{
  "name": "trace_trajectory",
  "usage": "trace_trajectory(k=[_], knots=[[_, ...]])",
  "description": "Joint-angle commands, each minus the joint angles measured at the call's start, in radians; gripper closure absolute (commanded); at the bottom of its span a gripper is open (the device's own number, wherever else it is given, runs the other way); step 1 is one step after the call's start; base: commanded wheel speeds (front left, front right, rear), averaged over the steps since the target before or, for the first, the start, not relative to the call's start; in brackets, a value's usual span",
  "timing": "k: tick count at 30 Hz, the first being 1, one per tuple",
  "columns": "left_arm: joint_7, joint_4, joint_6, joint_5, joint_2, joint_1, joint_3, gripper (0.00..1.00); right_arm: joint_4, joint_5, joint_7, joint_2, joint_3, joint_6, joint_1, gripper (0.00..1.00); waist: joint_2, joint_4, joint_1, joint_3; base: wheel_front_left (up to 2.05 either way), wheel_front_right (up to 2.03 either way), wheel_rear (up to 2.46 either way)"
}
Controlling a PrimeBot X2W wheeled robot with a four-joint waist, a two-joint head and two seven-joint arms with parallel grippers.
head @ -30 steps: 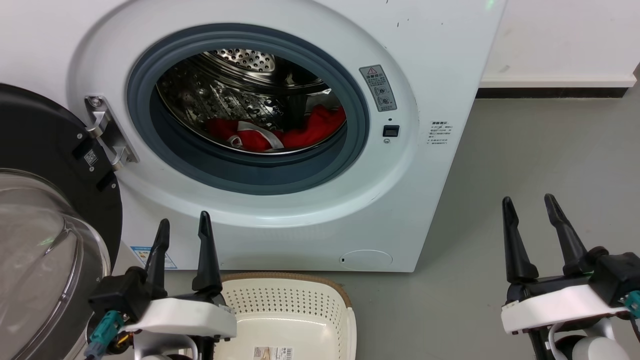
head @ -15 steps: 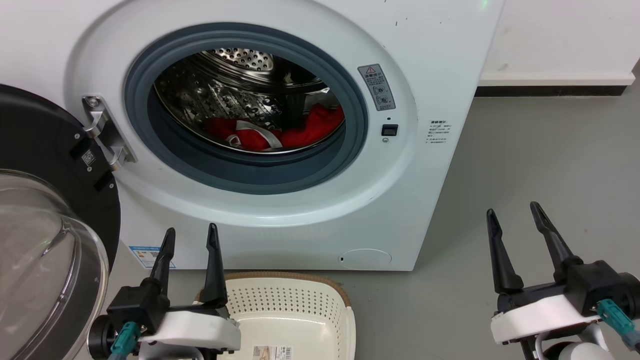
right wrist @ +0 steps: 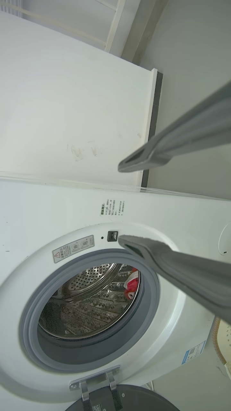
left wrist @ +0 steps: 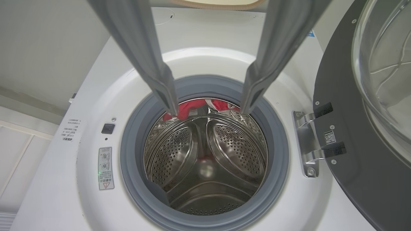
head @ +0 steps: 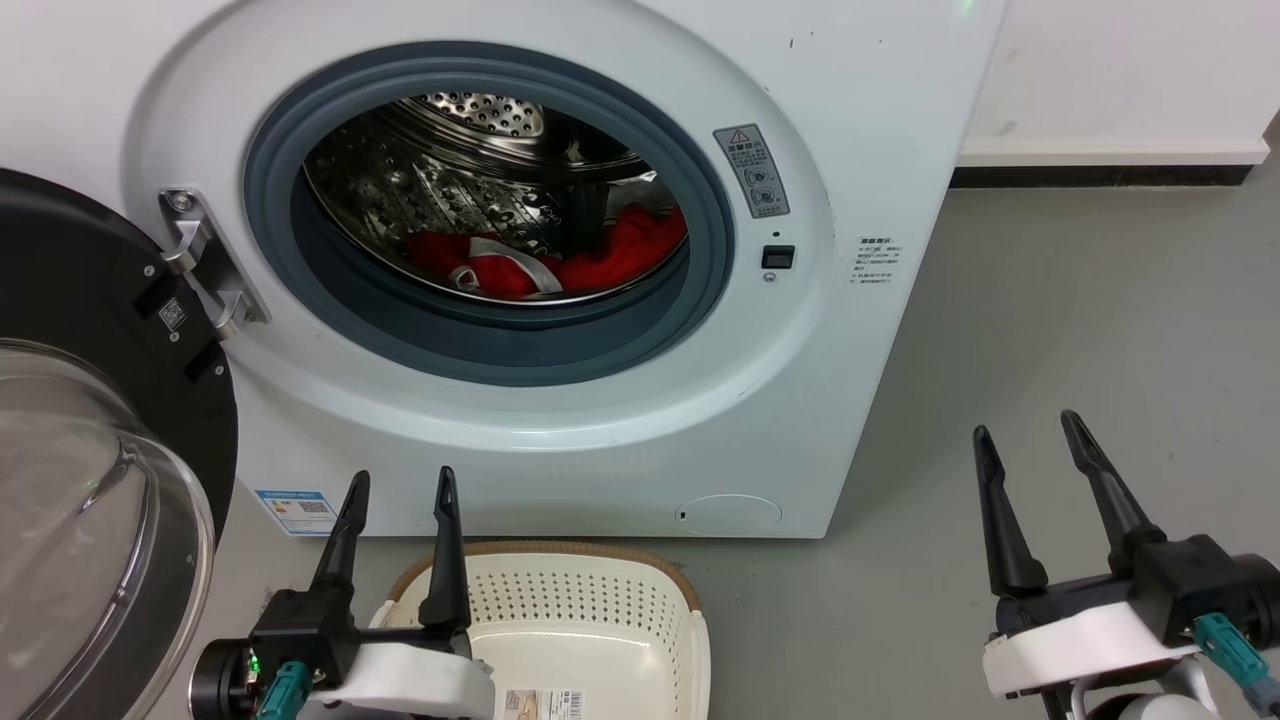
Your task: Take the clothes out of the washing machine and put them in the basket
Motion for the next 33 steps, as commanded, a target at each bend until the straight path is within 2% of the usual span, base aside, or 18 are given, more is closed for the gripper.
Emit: trace_trajectory(k=[1, 4, 9, 21, 33], knots=[[-0.008, -0.003, -0.006, 0.017, -0.005, 0.002, 0.007, 0.00, 0.004, 0.014, -0.008, -0.004, -0.005, 0.000, 0.011, 0.00, 0.0000, -0.001, 0.0000, -0.001, 0.00, 0.00, 0.00], [-0.015, 0.018, -0.039, 0.027, -0.023, 0.016, 0.035, 0.00, 0.030, 0.036, -0.018, -0.003, -0.011, 0.000, 0.013, 0.00, 0.0000, -0.001, -0.0001, -0.001, 0.00, 0.00, 0.00], [-0.025, 0.050, -0.062, 0.080, -0.039, 0.021, 0.058, 0.00, 0.059, 0.027, -0.027, -0.003, -0.013, 0.000, 0.021, 0.00, 0.0000, -0.002, -0.0001, -0.004, 0.00, 0.00, 0.00], [-0.045, 0.029, -0.062, 0.200, -0.045, 0.032, 0.048, 0.00, 0.068, -0.045, -0.046, -0.003, -0.006, 0.000, 0.018, 0.00, 0.0000, -0.004, -0.0001, -0.004, 0.00, 0.00, 0.00], [-0.042, 0.045, -0.078, 0.190, -0.049, 0.030, 0.061, 0.00, 0.077, -0.024, -0.044, -0.003, 0.001, 0.000, 0.009, 0.00, 0.0000, -0.009, -0.0001, -0.001, 0.00, 0.00, 0.00]])
